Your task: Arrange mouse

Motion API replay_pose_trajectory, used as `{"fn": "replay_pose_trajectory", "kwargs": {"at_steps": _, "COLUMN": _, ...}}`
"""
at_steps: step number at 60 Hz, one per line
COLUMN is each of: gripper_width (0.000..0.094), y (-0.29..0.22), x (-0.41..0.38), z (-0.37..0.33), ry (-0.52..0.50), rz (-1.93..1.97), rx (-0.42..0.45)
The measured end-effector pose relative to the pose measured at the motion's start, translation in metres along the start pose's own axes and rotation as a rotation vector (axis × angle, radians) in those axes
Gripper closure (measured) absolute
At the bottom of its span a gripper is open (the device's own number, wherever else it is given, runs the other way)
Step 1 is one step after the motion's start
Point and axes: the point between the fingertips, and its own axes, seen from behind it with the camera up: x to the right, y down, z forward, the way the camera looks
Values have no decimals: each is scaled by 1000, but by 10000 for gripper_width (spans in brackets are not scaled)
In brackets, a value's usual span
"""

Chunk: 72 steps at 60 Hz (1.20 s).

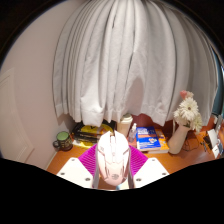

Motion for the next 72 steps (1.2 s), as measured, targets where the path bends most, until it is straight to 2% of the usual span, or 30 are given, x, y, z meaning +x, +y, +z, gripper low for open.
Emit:
{"fn": "replay_pose_trajectory", "kwargs": {"at_steps": 6, "gripper_width": 531, "y": 19, "x": 58, "z": -1, "ry": 32, "rz": 4, "rx": 7}}
{"fn": "replay_pose_trajectory", "kwargs": {"at_steps": 14, "gripper_width": 532, "y": 88, "x": 116, "z": 19, "ry": 75, "rz": 12, "rx": -104}}
{"fn": "replay_pose_trajectory", "kwargs": {"at_steps": 26, "gripper_width": 531, "y": 197, "x": 132, "z": 51, "ry": 49, "rz": 50, "rx": -301}}
{"fn": "replay_pose_trajectory", "kwargs": {"at_steps": 37, "gripper_width": 531, "y": 257, "x": 131, "z": 64, "ry": 35, "rz": 51, "rx": -409}}
{"fn": "replay_pose_trajectory", "kwargs": {"at_steps": 40, "gripper_width": 497, "y": 270, "x": 126, "z": 64, "ry": 9, "rz": 62, "rx": -440}}
{"fn": "replay_pose_trajectory", "kwargs": {"at_steps": 42, "gripper_width": 492, "y": 265, "x": 127, "z": 67, "ry": 13, "rz": 90, "rx": -409}}
{"fn": "replay_pose_trajectory", "kwargs": {"at_steps": 46, "gripper_width": 450, "y": 265, "x": 126, "z": 68, "ry": 15, "rz": 146, "rx": -409}}
{"fn": "replay_pose_trajectory", "kwargs": {"at_steps": 52, "gripper_width": 384, "y": 267, "x": 125, "z": 67, "ry": 4, "rz": 143, "rx": -440}}
{"fn": "replay_pose_trajectory", "kwargs": {"at_steps": 58, "gripper_width": 207, "y": 266, "x": 116, "z": 66, "ry": -16, "rz": 123, "rx": -479}}
{"fn": "replay_pose_trajectory", "kwargs": {"at_steps": 62, "gripper_width": 139, "y": 262, "x": 114, "z": 64, "ry": -14, "rz": 91, "rx": -497}}
{"fn": "replay_pose_trajectory", "kwargs": {"at_steps": 66, "gripper_width": 141, "y": 248, "x": 116, "z": 56, "ry": 12, "rz": 63, "rx": -495}}
{"fn": "replay_pose_trajectory", "kwargs": {"at_steps": 72, "gripper_width": 139, "y": 206, "x": 115, "z": 38, "ry": 40, "rz": 69, "rx": -429}}
